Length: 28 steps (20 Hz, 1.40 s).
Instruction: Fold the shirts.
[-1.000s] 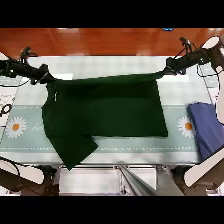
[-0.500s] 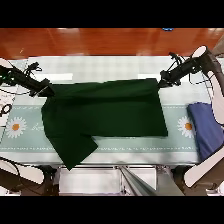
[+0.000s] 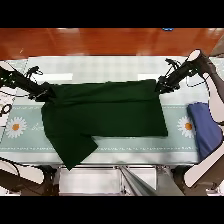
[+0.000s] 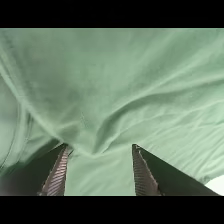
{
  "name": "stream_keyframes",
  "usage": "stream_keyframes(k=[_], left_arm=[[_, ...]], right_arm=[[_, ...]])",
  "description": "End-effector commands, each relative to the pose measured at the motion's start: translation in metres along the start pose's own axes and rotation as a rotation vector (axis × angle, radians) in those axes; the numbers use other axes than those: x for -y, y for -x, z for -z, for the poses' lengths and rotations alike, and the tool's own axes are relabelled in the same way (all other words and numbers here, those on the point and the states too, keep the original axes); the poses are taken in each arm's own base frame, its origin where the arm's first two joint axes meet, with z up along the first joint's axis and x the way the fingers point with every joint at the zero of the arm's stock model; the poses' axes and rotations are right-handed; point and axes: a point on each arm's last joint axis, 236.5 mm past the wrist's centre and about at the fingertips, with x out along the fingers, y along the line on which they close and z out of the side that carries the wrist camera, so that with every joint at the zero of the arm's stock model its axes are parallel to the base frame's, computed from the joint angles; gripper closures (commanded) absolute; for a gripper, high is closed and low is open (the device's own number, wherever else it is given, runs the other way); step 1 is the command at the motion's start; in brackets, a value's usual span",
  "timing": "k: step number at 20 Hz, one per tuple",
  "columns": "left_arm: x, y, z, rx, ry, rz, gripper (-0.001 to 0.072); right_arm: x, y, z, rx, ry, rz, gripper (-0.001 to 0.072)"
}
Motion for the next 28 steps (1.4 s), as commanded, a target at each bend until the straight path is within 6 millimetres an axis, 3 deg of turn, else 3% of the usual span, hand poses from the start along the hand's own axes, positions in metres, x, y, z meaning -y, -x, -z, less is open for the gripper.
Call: stream_keyframes(k=[1, 3, 5, 7, 11, 14, 15, 21, 28], left_arm=[[-0.020, 0.026, 0.008, 0.028, 0.061, -0.101, 0.0212], [-0.025, 0.051, 0.021, 0.090, 0.087, -0.112, 0.0212], [-0.037, 0.057, 0.056, 0.143, 0.165, -0.094, 0.0212], [-0.043, 0.046, 0.100, 0.207, 0.278, -0.007, 0.0210], [-0.036, 0.022, 0.161, 0.338, 0.561, 0.275, 0.0209], [-0.053, -0.012, 0.212, 0.206, 0.625, 0.187, 0.0209], [-0.053, -0.020, 0.220, 0.170, 0.625, 0.169, 0.0209], [-0.029, -0.046, 0.223, 0.060, 0.515, 0.150, 0.0208], [-0.026, -0.077, 0.220, -0.030, 0.457, 0.110, 0.0213]], right_arm=[[0.032, 0.032, 0.016, 0.000, -0.088, 0.103, 0.0298], [0.044, 0.060, 0.030, 0.063, -0.139, 0.112, 0.0297], [0.056, 0.067, 0.054, 0.146, -0.209, 0.098, 0.0297], [0.051, 0.052, 0.083, 0.256, -0.281, -0.002, 0.0297], [0.009, 0.022, 0.136, 0.406, -0.316, -0.260, 0.0297], [-0.017, 0.010, 0.164, 0.394, -0.258, -0.336, 0.0297], [-0.021, 0.009, 0.170, 0.381, -0.245, -0.345, 0.0297], [-0.025, 0.011, 0.169, 0.387, -0.234, -0.360, 0.0297], [-0.020, 0.014, 0.161, 0.425, -0.251, -0.353, 0.0297]])
